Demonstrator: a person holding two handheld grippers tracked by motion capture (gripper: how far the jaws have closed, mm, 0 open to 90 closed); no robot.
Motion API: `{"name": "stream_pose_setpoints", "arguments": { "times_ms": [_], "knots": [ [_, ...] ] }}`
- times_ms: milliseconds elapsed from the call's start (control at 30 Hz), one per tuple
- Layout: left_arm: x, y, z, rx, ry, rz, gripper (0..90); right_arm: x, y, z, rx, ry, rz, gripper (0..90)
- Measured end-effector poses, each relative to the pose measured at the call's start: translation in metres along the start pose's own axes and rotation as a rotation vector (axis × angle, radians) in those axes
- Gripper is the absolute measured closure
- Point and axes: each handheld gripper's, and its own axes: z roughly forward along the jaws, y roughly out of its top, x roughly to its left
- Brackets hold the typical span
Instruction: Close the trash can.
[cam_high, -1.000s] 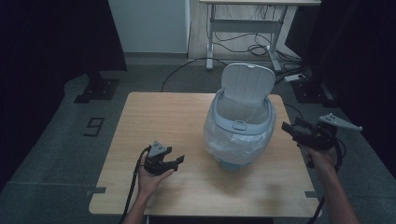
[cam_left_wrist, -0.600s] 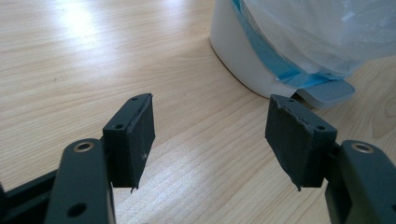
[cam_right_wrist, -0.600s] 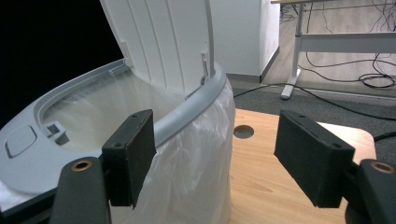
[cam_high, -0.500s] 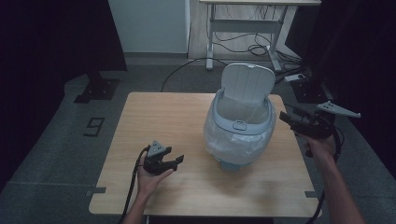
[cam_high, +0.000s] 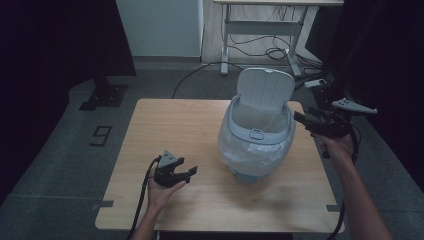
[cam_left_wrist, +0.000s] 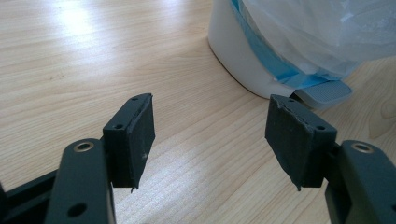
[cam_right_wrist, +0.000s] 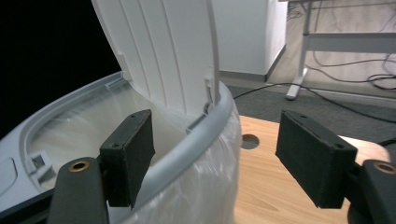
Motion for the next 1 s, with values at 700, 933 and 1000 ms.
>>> {"name": "stream_pose_setpoints", "arguments": {
  "times_ms": [700,933,1000],
  "knots": [
    [0.007,-0.002,-0.003,-0.008,-0.011,-0.035,32.9,-0.002,0.038,0.056,0.020,0.029,-0.023,22.1],
    [0.008,-0.002,-0.004,-0.010,-0.010,-0.036,32.9,0.009,0.060,0.065,-0.006,0.062,-0.052,21.2],
    [0.008,-0.002,-0.005,-0.012,-0.011,-0.037,32.9,0.015,0.066,0.067,-0.009,0.108,-0.062,23.0]
  ]
}}
